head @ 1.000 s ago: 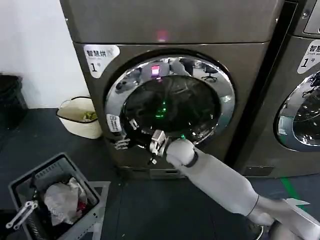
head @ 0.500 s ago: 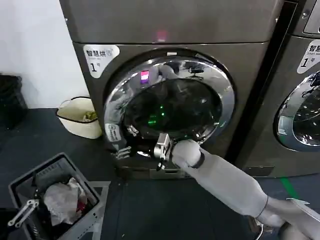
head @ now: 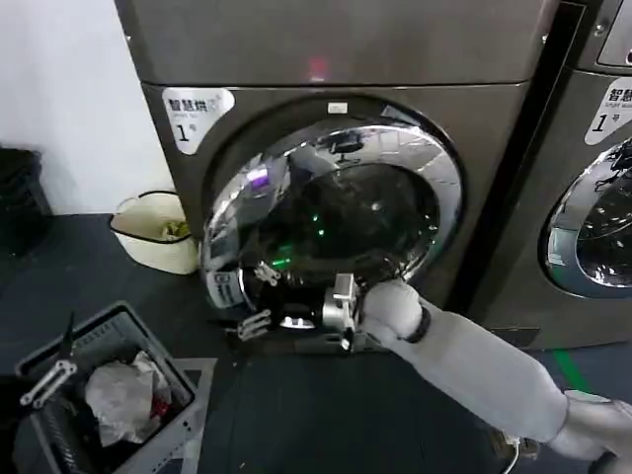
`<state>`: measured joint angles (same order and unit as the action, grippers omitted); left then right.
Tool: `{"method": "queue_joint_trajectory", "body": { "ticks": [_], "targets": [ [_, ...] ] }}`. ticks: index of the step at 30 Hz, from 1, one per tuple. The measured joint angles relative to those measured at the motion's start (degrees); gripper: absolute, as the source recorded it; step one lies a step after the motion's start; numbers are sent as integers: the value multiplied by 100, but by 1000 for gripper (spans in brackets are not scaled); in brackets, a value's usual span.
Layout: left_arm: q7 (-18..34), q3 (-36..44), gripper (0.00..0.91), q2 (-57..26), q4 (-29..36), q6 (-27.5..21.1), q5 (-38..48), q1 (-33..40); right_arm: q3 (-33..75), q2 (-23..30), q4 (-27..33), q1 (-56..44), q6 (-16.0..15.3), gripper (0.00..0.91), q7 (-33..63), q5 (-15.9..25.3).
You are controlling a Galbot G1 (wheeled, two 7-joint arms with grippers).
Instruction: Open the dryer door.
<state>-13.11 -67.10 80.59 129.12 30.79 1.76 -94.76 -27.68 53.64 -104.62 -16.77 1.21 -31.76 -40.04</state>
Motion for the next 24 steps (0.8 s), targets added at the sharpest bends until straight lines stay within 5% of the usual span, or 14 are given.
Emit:
{"method": "queue_joint_trajectory", "body": {
  "ticks": [24],
  "targets": [
    [344, 1495, 907, -1896, -752, -545, -864, 1232, 775, -1250, -833, -758, 614, 907, -1376, -491]
  ]
}}
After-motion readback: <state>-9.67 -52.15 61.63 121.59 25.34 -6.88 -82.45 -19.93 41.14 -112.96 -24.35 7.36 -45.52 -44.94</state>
